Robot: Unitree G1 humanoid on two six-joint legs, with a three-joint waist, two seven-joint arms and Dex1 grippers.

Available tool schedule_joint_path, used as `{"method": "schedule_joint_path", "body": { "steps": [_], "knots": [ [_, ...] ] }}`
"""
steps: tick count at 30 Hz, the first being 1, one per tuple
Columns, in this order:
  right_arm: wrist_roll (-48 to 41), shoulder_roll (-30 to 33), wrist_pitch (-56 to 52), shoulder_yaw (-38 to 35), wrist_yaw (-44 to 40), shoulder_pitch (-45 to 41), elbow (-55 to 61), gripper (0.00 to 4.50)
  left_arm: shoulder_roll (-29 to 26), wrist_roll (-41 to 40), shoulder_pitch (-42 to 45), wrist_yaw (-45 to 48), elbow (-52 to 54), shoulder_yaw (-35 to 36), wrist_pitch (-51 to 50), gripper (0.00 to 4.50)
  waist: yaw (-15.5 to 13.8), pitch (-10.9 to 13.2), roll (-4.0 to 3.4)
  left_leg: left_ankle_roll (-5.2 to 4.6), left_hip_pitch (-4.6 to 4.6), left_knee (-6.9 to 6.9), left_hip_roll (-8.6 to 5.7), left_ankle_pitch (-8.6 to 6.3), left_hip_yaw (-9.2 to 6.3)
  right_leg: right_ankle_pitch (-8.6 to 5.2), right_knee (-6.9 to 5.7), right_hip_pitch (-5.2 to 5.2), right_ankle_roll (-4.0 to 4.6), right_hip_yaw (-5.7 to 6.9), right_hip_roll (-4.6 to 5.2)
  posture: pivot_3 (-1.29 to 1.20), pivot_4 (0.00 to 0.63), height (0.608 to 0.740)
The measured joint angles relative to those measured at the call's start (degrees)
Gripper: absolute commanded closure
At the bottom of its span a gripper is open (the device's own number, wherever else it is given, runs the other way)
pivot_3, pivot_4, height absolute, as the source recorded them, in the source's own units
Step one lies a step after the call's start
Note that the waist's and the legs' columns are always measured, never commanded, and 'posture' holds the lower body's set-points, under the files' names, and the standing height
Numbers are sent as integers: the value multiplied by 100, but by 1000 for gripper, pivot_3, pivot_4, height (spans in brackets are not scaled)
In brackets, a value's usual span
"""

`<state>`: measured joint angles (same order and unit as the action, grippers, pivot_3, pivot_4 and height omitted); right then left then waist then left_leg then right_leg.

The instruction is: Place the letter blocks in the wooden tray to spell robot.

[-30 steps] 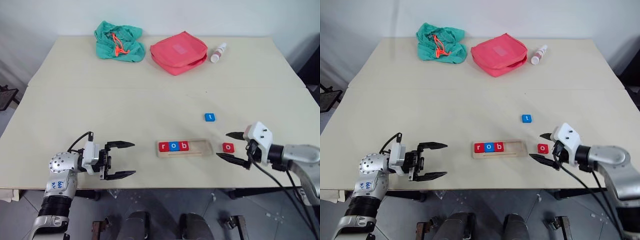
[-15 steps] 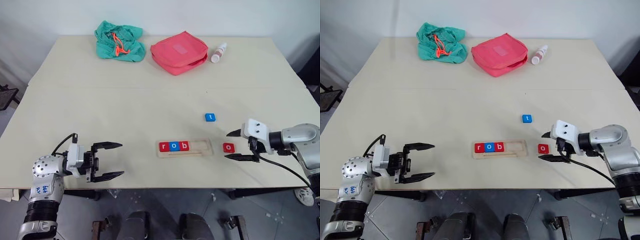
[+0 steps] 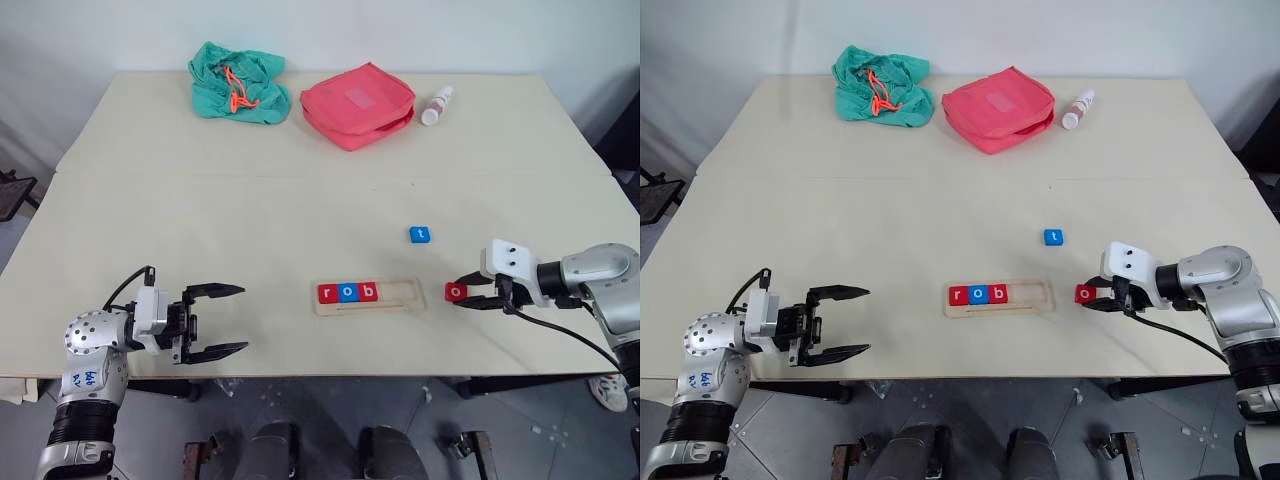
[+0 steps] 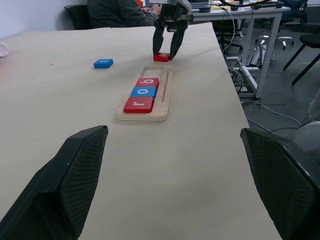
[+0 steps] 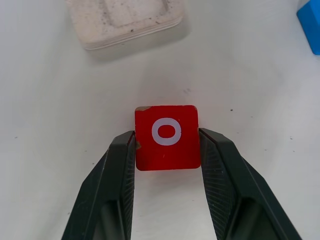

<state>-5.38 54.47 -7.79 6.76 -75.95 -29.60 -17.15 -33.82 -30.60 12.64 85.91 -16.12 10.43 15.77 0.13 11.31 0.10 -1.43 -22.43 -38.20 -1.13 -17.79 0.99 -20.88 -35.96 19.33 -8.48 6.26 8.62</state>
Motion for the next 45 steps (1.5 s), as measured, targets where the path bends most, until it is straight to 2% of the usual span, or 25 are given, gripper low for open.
{"method": "schedule_joint_path", "body": {
  "steps": [8, 14, 20, 35, 45],
  "knots": [
    [-152, -158, -1046, 5, 78, -648, 618, 3052, 20, 3, 105, -5, -39, -1, 17, 0, 4, 1, -2, 1, -4, 4, 2, -1, 0, 0, 0, 8, 0, 0, -1, 0, 150, 740],
    [-188, -488, -1700, 439, -56, -1229, 1184, 3052, 180, 24, 261, -45, -56, -59, 61, 0, -12, 1, -1, 1, -8, 1, -2, -1, -10, 0, -1, 7, 0, 1, 0, 0, 150, 740],
    [-11, -594, -1692, 849, -106, -1459, 1098, 3052, 222, 36, 288, -78, -75, -70, 112, 0, 11, 1, -2, 1, -13, 2, -3, -1, -12, 0, -2, 12, 0, 4, 0, 0, 150, 740],
    [339, -843, -1006, 1099, -331, -1589, 479, 3052, 372, 41, 283, -241, -55, -76, 131, 0, 16, 1, -1, 1, -13, 2, -3, -1, -11, 0, -3, 14, 0, 7, 0, 0, 150, 740],
    [259, -1008, -1502, 1099, -366, -1286, 1270, 3052, 404, 41, 227, -267, -16, -80, 151, 0, 1, 1, -2, 1, -16, -2, -4, -1, -19, 0, -5, 12, 0, 10, 0, 0, 150, 740]
  ]
}}
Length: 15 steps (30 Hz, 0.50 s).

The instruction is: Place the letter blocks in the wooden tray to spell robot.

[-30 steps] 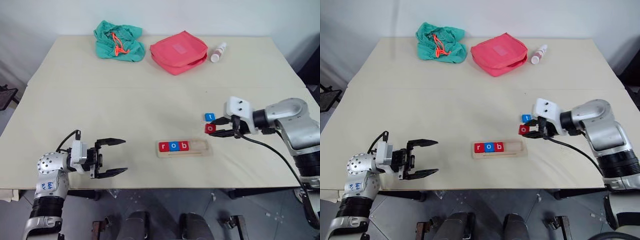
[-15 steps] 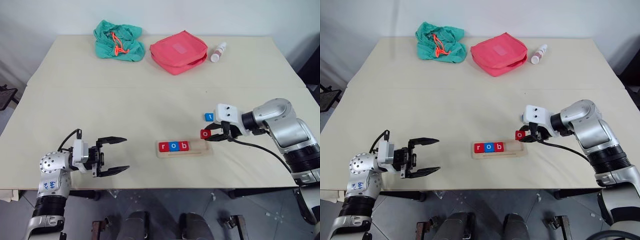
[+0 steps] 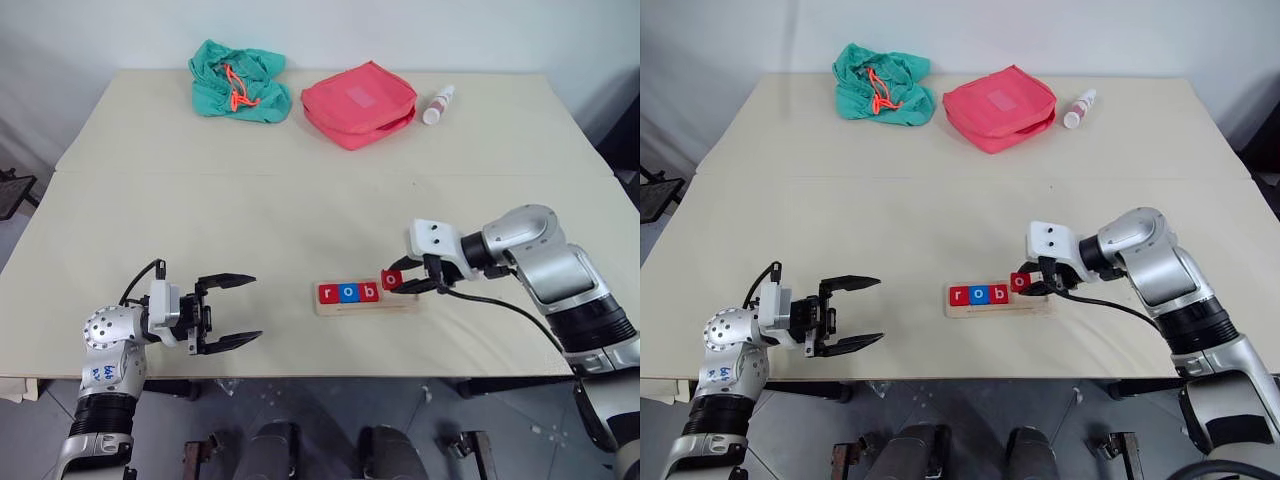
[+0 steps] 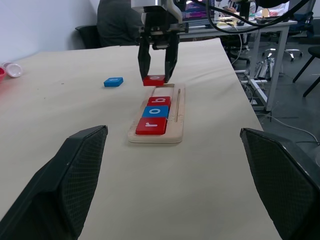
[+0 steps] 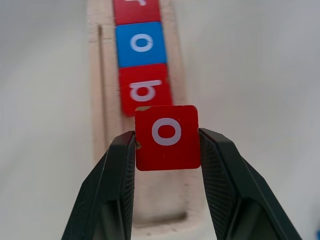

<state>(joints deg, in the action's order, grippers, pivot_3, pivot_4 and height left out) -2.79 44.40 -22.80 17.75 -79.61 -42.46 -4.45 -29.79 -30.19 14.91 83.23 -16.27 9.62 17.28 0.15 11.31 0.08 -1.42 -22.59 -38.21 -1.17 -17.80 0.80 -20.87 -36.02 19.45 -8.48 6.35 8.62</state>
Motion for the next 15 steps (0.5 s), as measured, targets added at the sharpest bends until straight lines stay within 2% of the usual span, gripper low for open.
{"method": "schedule_joint_path", "body": {
  "steps": [9, 15],
  "knots": [
    [66, 0, 47, 12, 5, 73, -5, 3052, 35, 1, 0, -20, 0, -47, 24, 0, 5, 0, 0, 0, 0, 0, 0, 0, 1, 0, 0, 1, 0, 0, 0, 0, 150, 740],
    [66, -22, 33, 12, 6, 73, -1, 999, 37, 1, 0, -72, 0, -62, 30, 0, 8, 0, 0, 0, 0, 0, 0, 0, 1, 0, 0, 1, 0, 0, 0, 0, 150, 740]
  ]
}}
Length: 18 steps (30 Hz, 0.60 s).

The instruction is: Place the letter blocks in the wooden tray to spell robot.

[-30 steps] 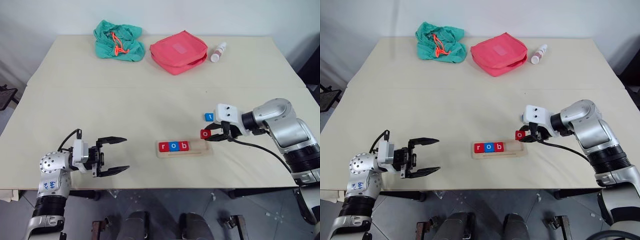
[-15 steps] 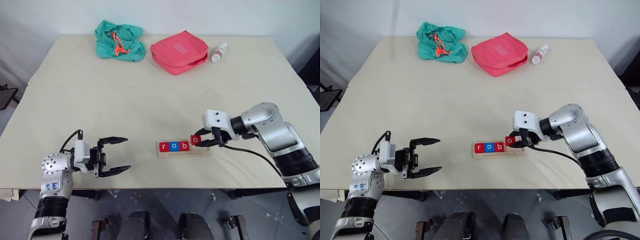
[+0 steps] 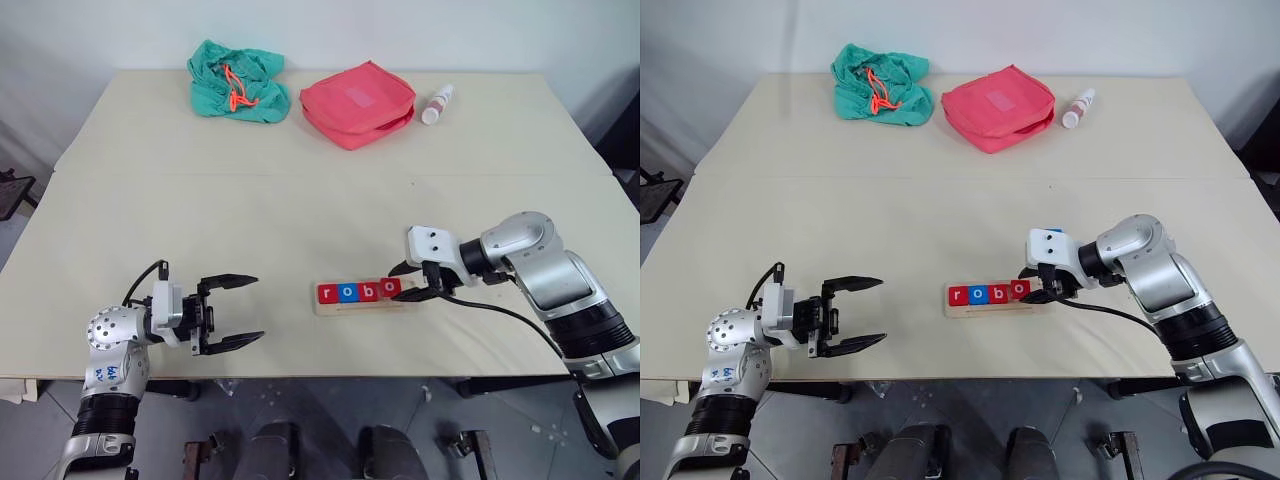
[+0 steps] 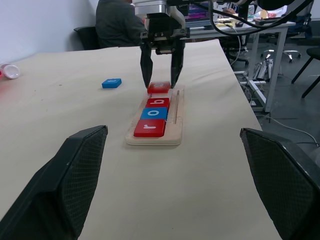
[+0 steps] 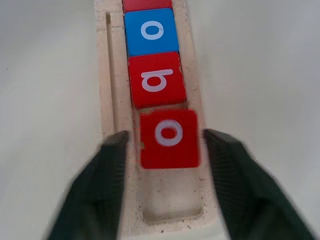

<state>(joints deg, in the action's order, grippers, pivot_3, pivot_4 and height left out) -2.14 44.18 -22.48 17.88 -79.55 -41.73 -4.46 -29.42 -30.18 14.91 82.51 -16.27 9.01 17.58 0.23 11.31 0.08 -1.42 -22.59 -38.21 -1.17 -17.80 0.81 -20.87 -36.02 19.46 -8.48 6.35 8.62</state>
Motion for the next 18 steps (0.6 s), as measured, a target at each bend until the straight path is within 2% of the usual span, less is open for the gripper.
{"method": "schedule_joint_path", "body": {
  "steps": [3, 12, 18],
  "knots": [
    [-1, -9, -8, 0, 3, 0, 35, 13, 0, 0, 0, -22, 0, -1, 5, 0, -1, 0, 0, 0, 0, 0, 0, 0, 0, 0, 0, 0, 0, 0, 0, 0, 150, 740],
    [-169, 79, -421, -97, 78, 180, 464, 13, 17, 13, 8, -60, -1, -16, 40, 0, -14, 0, 0, 0, -1, -1, -1, 0, -3, 0, 0, -2, 0, 1, 0, 0, 150, 740],
    [-455, 251, -516, -729, 432, 575, 513, 13, 55, 25, 51, -66, -32, -64, 76, 0, -16, 0, 0, 0, -2, 0, -1, 0, -3, 0, 1, -2, 0, 2, 0, 0, 150, 740]
  ]
}}
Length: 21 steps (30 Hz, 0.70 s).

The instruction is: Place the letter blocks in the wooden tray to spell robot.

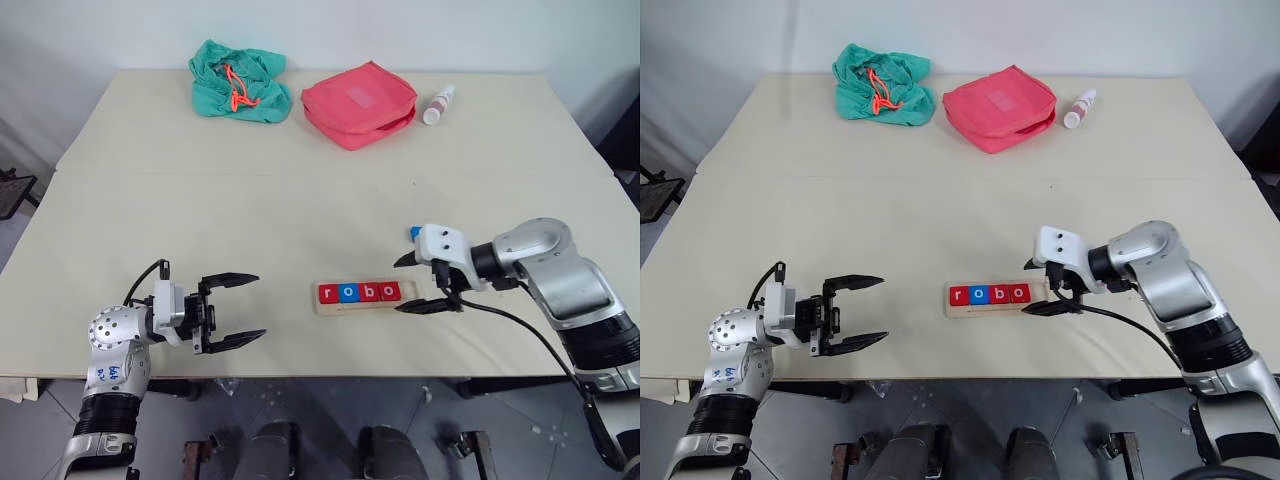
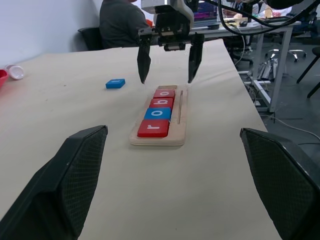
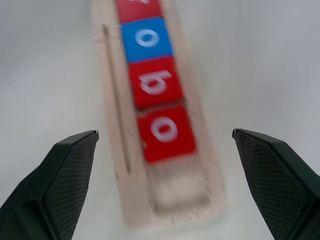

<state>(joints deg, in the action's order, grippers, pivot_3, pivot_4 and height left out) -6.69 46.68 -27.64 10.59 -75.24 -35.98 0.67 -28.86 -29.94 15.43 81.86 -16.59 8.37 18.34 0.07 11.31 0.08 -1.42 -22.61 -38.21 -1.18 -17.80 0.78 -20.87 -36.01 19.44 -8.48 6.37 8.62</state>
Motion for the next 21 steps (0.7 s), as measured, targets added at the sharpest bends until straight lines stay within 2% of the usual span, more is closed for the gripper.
{"method": "schedule_joint_path", "body": {
  "steps": [8, 13, 16, 21],
  "knots": [
    [-252, 23, -90, -995, 936, 551, -313, 13, 121, 80, 161, -17, -113, -51, 24, 0, 2, 0, 0, 0, 0, 2, 0, 0, 4, 0, 0, 1, 0, 2, 1, 0, 150, 740],
    [-364, -725, -451, -1459, 2139, 514, -355, 13, 207, 108, 219, -61, -214, -64, 31, 0, 27, 0, 1, 2, 5, 5, 7, 1, 11, 0, -2, 2, 0, 5, -2, 0, 150, 740],
    [-394, -1159, -640, -1451, 2669, 438, -442, 13, 251, 122, 295, -100, -225, -93, 35, 0, 15, 0, 0, 1, 3, 4, 2, 1, 10, 0, -2, 3, 0, 1, 1, 0, 150, 740],
    [-394, -1512, -755, -1448, 3386, 303, -548, 13, 266, 133, 314, -108, -225, -111, 42, 0, 3, 0, 0, 1, 1, 3, -2, 1, 0, 0, -6, 2, 0, 2, 2, 0, 150, 740]
  ]
}}
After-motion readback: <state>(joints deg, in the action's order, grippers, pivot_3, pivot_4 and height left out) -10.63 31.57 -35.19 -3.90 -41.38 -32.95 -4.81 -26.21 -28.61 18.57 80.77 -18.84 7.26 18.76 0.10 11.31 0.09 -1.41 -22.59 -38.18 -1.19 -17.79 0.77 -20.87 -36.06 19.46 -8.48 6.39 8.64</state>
